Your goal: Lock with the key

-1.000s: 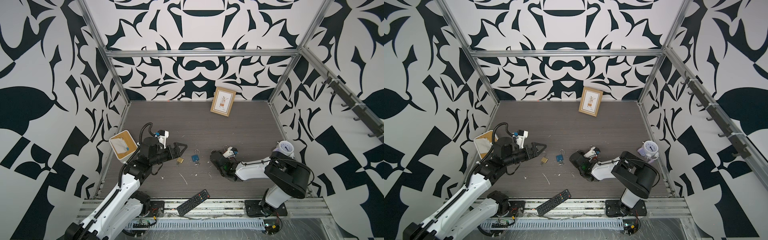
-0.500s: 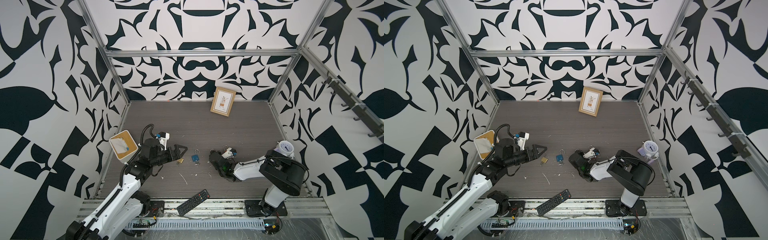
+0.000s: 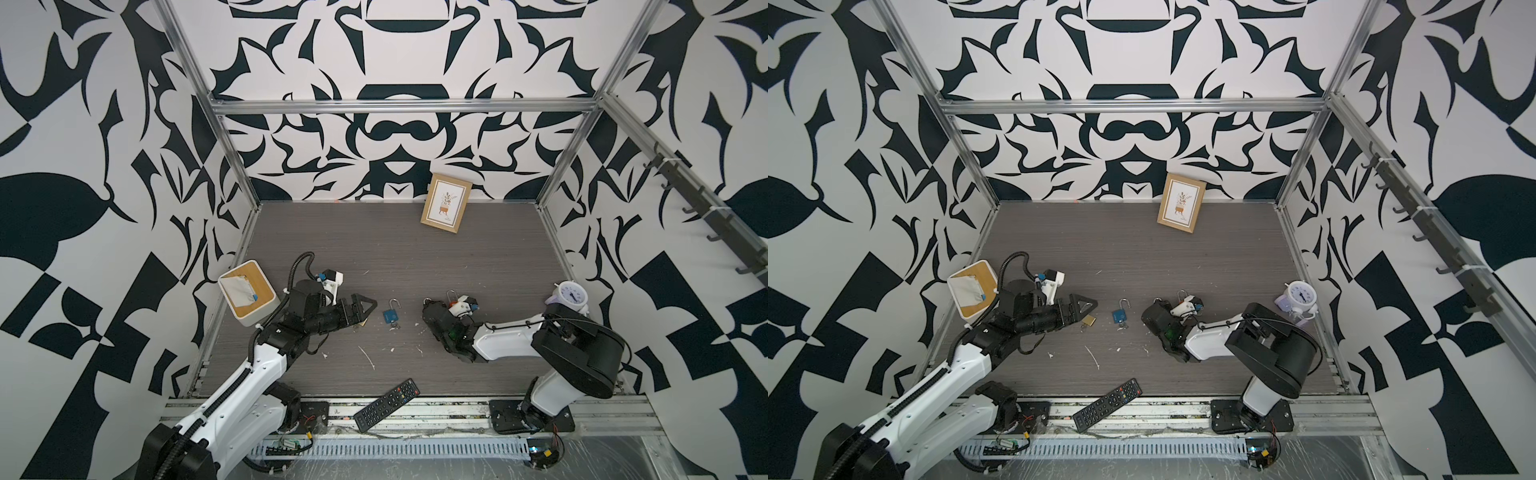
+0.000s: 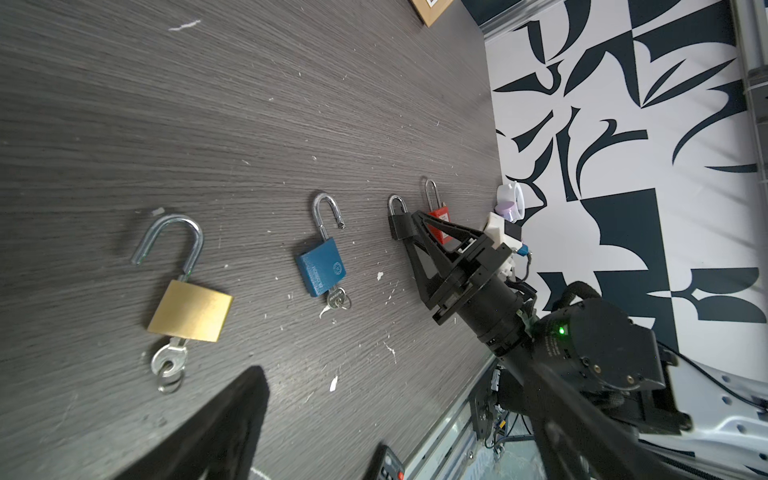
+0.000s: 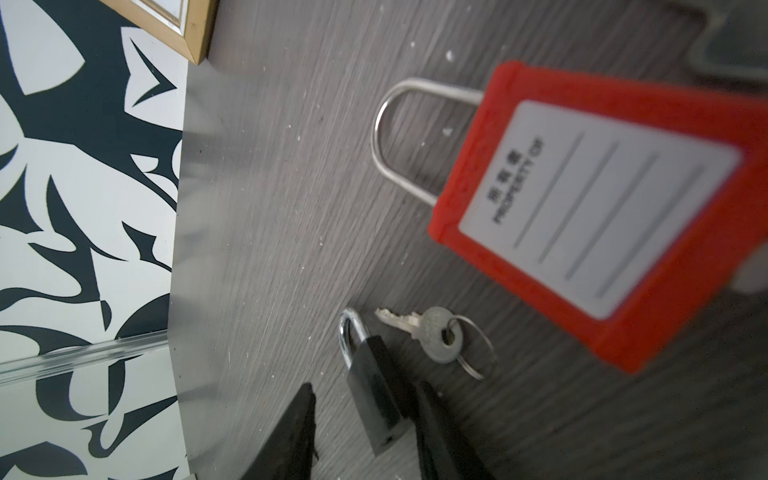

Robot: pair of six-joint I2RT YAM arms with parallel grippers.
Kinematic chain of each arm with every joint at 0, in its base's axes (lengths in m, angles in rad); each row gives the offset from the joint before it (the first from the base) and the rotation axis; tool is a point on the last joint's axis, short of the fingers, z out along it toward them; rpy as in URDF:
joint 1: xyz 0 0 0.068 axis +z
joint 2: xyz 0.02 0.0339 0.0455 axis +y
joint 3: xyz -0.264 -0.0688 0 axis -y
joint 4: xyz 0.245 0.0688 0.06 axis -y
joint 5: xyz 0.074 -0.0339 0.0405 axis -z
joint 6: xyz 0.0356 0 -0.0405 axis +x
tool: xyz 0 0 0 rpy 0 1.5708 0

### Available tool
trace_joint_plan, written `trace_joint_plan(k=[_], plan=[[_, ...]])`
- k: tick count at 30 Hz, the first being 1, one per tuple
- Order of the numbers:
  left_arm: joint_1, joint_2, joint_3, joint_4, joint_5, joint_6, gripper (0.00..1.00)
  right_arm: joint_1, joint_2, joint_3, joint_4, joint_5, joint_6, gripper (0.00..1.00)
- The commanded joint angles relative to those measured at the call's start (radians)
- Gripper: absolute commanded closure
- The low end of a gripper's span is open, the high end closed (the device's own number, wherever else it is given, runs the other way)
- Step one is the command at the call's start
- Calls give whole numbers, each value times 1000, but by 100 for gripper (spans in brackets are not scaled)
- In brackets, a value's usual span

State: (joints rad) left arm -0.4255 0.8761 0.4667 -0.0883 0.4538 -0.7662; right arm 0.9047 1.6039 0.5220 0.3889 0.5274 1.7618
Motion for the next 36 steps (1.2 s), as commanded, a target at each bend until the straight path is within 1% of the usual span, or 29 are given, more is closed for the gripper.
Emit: trace_joint_plan(k=[1,6,7,8,10,11,12,13,14,15,16,19,20,22,25,27,29,33,35,36], plan=[[2,-21,-16,21,-1,6,1,-4,-60,-21,-204,-32,-37,56],[2,-27,-4,-1,-6,16,0,-6,-172,-27,-335,-23,-75,55],[1,-25,-1,-1,-4,15,1,-9,-200,-28,-365,-25,-91,55],[2,-25,-2,1,-1,14,1,-17,-224,-30,-379,-35,-139,56],[2,-28,-8,24,4,20,1,-33,-281,-25,-384,-42,-269,57],[1,-31,-17,33,-1,14,0,-41,-309,-6,-415,-45,-333,56],[1,-43,-27,43,-13,11,1,-44,-338,27,-465,-36,-410,56],[2,-58,-32,44,-26,12,1,-46,-358,59,-493,-40,-513,55],[1,-73,-33,34,-34,11,1,-45,-361,118,-539,-49,-600,55],[1,-89,-25,12,-48,13,1,-45,-355,184,-631,-49,-693,54],[1,-105,-8,-26,-58,26,1,-40,-340,244,-664,-73,-801,52],[1,-136,38,-138,-90,59,0,-9,-269,387,-796,-134,-999,48],[2,-147,41,-153,-107,58,0,5,-257,417,-826,-140,-1046,44],[1,-179,28,-140,-108,55,1,37,-247,447,-842,-139,-1138,25],[2,-217,14,-132,-121,41,0,38,-226,500,-922,-158,-1171,13],[1,-227,14,-135,-125,36,0,38,-239,502,-928,-156,-1150,1],[2,-229,14,-142,-120,31,1,38,-270,467,-885,-145,-1115,1],[1,-242,-5,-134,-113,8,1,35,-378,324,-693,-197,-1071,1],[1,-252,-14,-133,-115,4,0,24,-393,310,-688,-222,-1040,1],[2,-255,-15,-134,-116,4,1,11,-386,325,-714,-246,-1016,1]])
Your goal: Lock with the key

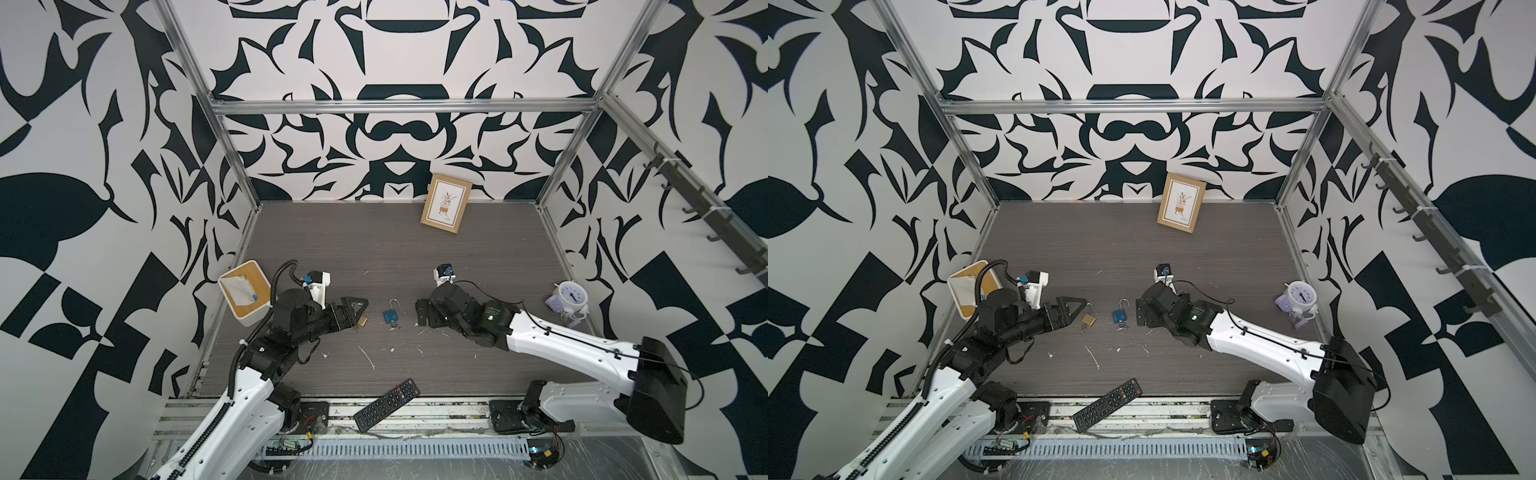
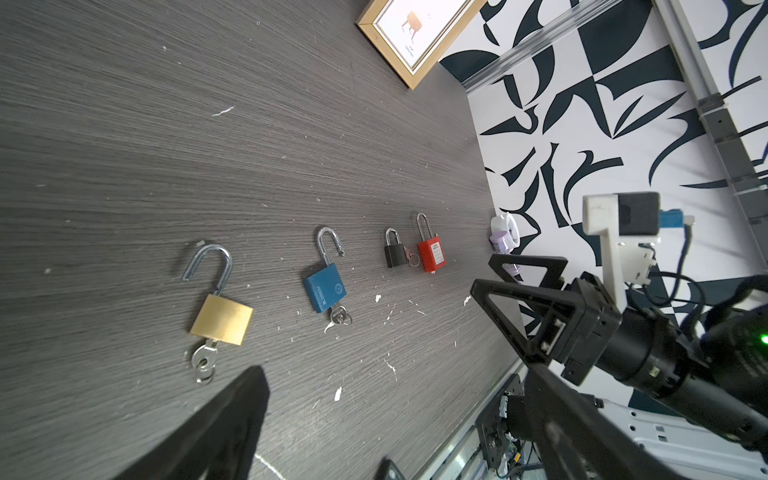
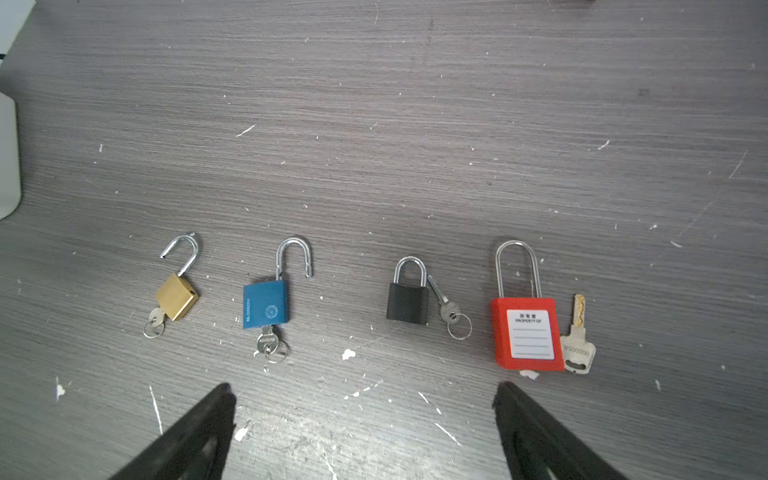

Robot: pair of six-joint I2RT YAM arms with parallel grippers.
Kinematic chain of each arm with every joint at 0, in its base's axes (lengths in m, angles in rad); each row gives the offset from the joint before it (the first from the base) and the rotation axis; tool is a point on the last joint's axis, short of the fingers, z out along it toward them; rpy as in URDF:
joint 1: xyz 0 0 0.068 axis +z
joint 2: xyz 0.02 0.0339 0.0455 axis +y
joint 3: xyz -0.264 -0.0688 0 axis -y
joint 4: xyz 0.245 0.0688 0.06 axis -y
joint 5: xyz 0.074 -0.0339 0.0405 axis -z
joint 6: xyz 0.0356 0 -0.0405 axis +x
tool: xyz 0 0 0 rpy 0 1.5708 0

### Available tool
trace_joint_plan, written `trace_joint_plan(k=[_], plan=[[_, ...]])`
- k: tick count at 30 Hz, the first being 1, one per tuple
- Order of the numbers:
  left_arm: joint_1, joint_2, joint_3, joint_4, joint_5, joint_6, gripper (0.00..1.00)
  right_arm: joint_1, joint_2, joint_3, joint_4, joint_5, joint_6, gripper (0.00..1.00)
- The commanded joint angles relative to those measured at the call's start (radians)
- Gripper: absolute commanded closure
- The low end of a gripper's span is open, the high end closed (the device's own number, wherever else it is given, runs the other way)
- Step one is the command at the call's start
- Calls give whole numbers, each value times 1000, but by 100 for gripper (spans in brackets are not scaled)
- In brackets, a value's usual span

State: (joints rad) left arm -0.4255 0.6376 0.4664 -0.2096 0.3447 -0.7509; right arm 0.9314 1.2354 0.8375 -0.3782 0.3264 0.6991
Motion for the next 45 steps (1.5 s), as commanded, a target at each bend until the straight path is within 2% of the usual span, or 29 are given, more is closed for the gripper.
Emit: trace_joint_plan(k=[1,4,5,6,7,9,11,16,20,22,28,35,38,45], plan=[[2,-19,-14,-13,-5,-11,1,-27,-4,41,22,-100,46,1],[1,-1,-1,-38,-13,-9,0,-11,56,125,-67,-121,14,1],[2,5,2,-42,-14,-7,1,-11,77,138,-64,-165,11,4],[2,7,1,-41,-13,-7,1,-9,99,151,-63,-179,21,8],[1,2,-2,-36,-11,-8,1,-6,123,163,-55,-202,26,18],[1,-14,-3,-48,-32,-9,1,8,162,189,-60,-204,33,32],[3,-40,4,-83,-69,-4,1,29,207,226,-85,-193,36,38],[2,-69,18,-123,-75,25,0,81,336,302,-117,-184,10,38],[2,-54,15,-119,-69,37,1,106,456,374,-150,-181,-10,24],[4,-54,21,-124,-70,44,1,110,495,399,-155,-178,-16,21],[16,-88,31,-172,-78,65,1,111,582,477,-179,-126,-61,29],[20,-143,9,-204,-94,55,1,110,701,591,-244,-85,-125,31],[21,-150,7,-214,-98,60,1,109,724,602,-247,-70,-133,36],[23,-112,1,-183,-68,62,0,99,734,596,-258,-60,-146,37]])
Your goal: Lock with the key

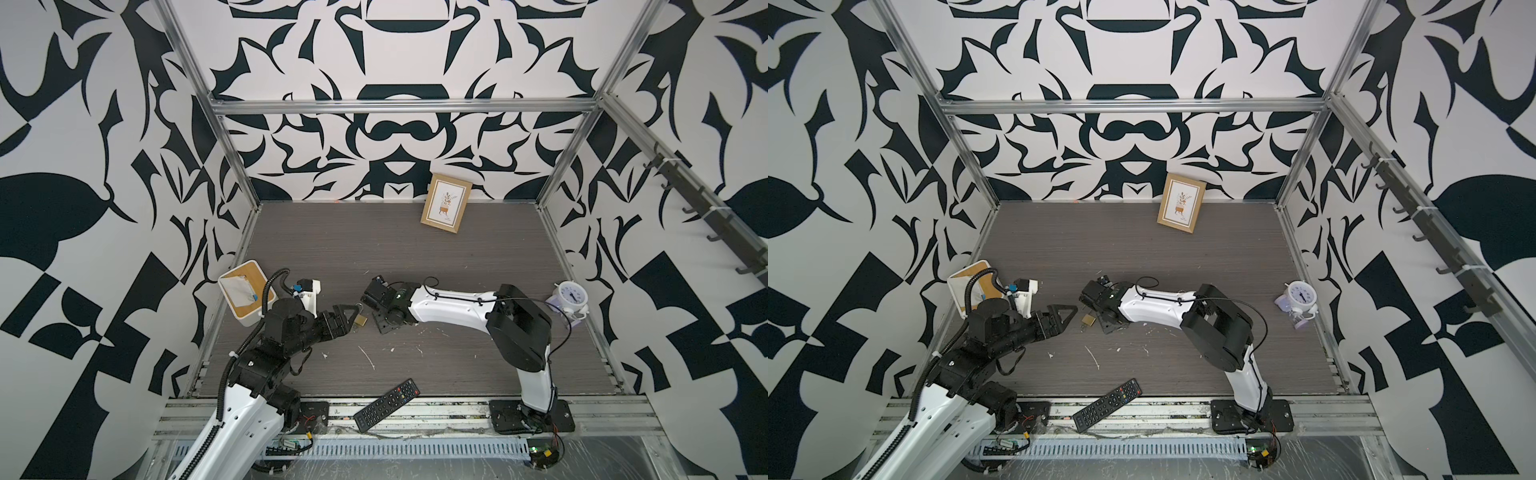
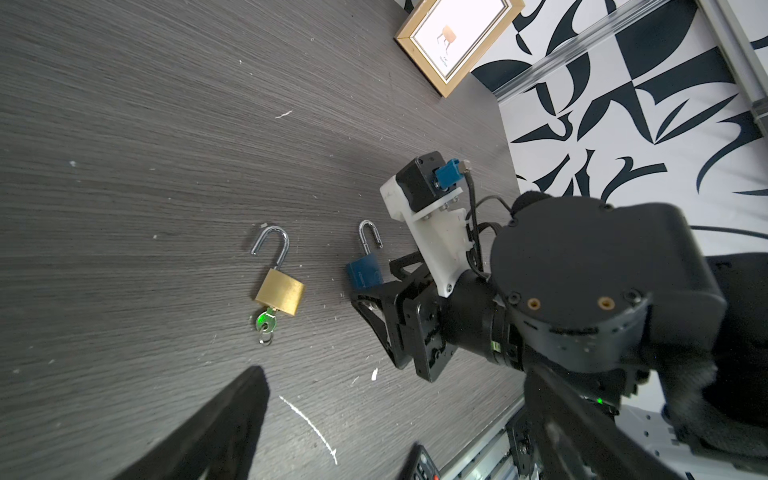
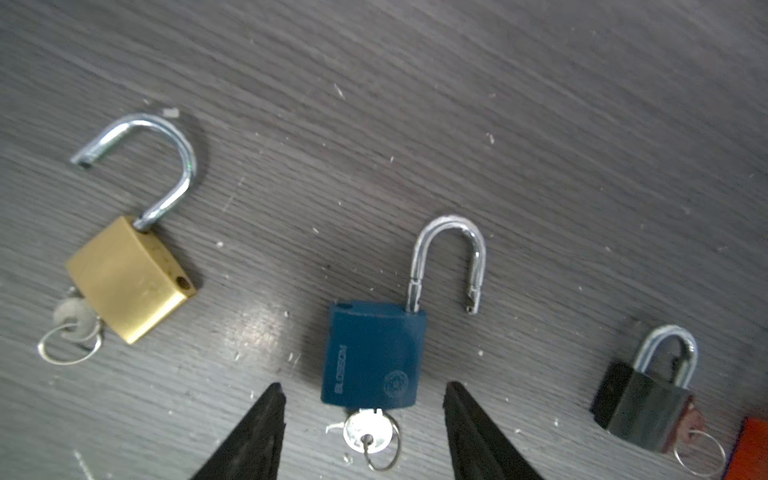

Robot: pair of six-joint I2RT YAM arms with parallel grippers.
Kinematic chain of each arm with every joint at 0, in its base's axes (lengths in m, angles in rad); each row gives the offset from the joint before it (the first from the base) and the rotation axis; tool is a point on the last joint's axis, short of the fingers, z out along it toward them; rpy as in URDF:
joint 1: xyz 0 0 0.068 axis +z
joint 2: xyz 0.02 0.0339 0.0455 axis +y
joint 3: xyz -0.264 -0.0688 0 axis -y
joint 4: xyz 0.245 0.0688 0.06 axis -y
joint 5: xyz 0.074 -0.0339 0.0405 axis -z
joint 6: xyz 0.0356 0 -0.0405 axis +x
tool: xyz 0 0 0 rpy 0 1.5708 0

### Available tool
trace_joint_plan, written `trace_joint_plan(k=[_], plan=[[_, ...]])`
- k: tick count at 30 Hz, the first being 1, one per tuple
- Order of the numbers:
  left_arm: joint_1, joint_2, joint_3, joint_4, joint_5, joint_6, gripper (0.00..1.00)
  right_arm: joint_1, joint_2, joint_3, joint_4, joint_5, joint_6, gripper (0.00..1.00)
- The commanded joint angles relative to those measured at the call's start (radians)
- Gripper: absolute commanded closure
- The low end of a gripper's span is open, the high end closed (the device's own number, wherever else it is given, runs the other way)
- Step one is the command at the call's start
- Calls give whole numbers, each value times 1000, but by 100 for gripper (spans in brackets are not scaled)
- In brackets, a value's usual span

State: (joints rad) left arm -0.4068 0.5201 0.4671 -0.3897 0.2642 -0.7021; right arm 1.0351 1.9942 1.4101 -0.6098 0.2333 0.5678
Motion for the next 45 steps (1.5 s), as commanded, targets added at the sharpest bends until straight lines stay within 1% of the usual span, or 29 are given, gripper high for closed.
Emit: trace_joint_plan(k=[1,5,7,9,12,13,15,21,26,32,45], plan=[[3,7,-1,-2,12,13,1,-7,-25,17,-21,26,-16,37],[4,1,-10,6,12,4,1,-23,-34,-7,-3,-2,-16,37],[3,14,-9,-3,0,-5,0,-30,-70,-30,3,-4,-10,37],[4,59,16,-50,-24,-12,3,-47,-123,-71,11,-10,5,37],[-1,141,45,-81,-12,-22,6,-75,-200,-133,33,-30,20,38],[-6,149,44,-79,-16,-26,6,-78,-215,-144,48,-75,20,38],[-8,137,35,-68,-22,-28,5,-77,-225,-146,56,-88,19,39],[-9,33,-2,-36,-33,-62,4,-75,-188,-125,106,-158,14,40],[-7,52,-6,-25,-5,-57,3,-75,-130,-87,110,-168,16,40],[-7,69,-8,1,1,-51,3,-74,-60,-50,94,-161,35,41],[-6,51,-24,-8,-6,-33,3,-75,-15,-32,101,-141,49,43]])
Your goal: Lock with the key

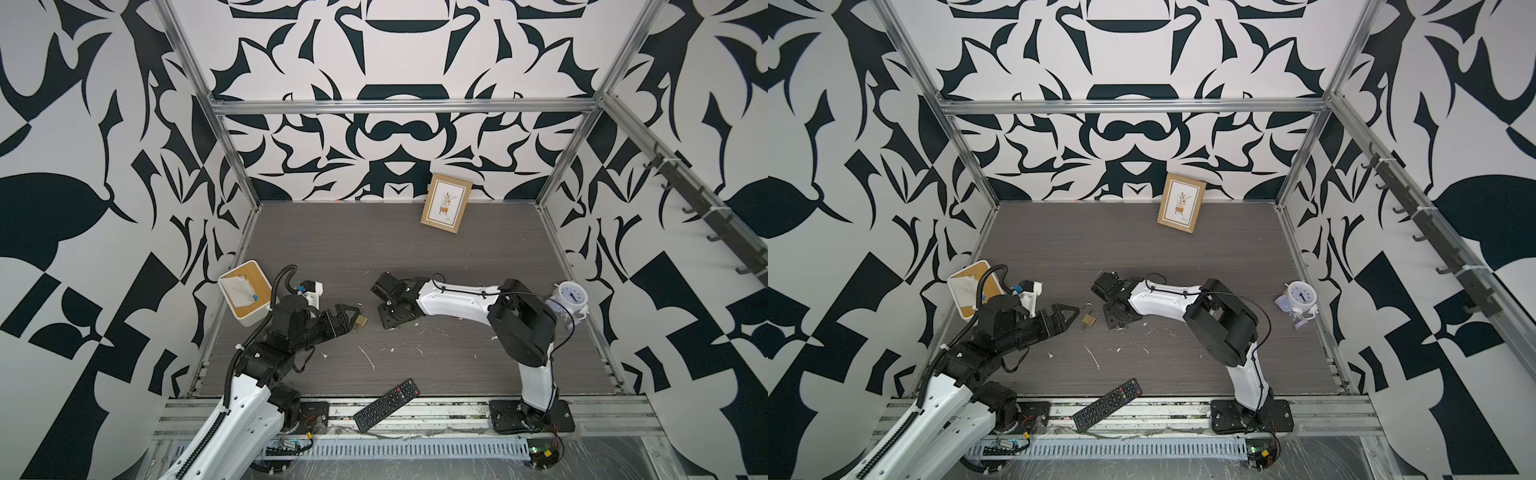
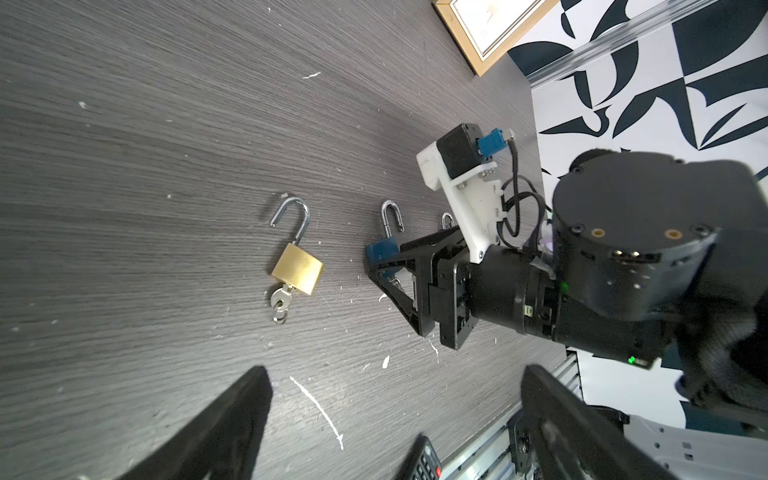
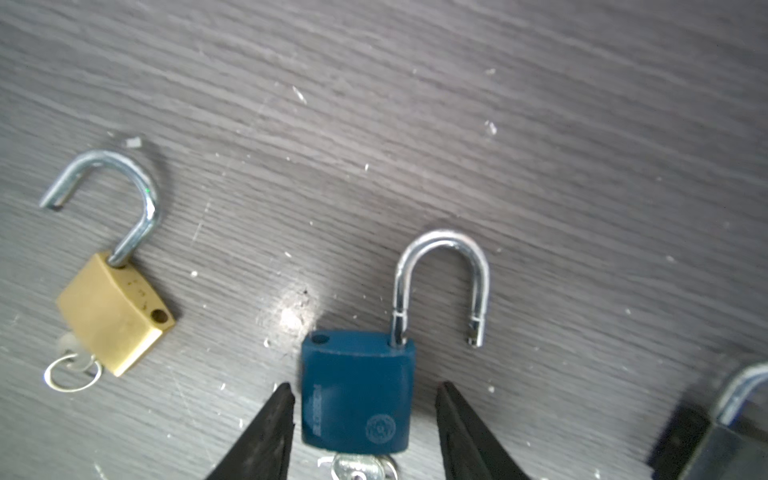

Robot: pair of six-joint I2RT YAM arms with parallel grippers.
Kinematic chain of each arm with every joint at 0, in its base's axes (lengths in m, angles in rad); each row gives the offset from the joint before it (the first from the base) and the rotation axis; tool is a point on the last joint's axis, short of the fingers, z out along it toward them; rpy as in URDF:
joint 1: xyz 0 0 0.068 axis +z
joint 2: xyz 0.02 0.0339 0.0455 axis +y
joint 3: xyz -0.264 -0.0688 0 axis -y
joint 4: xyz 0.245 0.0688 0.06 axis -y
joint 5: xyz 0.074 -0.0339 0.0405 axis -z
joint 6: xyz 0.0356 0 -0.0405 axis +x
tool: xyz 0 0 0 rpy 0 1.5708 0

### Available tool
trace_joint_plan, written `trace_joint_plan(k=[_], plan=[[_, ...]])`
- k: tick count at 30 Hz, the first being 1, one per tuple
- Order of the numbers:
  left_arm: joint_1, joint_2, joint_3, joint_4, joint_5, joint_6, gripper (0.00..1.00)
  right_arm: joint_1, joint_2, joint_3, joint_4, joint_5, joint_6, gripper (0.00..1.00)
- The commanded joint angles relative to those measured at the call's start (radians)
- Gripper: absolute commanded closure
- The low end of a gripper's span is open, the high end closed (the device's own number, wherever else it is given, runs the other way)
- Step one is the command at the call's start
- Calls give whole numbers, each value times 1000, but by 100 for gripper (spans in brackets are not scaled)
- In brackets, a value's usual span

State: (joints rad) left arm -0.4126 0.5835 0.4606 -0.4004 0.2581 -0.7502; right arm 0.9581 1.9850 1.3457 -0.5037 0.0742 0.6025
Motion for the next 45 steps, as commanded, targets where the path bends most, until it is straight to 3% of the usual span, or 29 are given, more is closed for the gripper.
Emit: trace_joint_plan(k=[1,30,45], plan=[[-1,-13,-18,3,0,15,3,2,-5,32,-3,18,15,43],[5,-43,-29,-25,-9,43,2,17,44,19,-38,27,33,56],[9,-70,-53,-32,-8,52,1,39,61,40,-115,92,18,53]])
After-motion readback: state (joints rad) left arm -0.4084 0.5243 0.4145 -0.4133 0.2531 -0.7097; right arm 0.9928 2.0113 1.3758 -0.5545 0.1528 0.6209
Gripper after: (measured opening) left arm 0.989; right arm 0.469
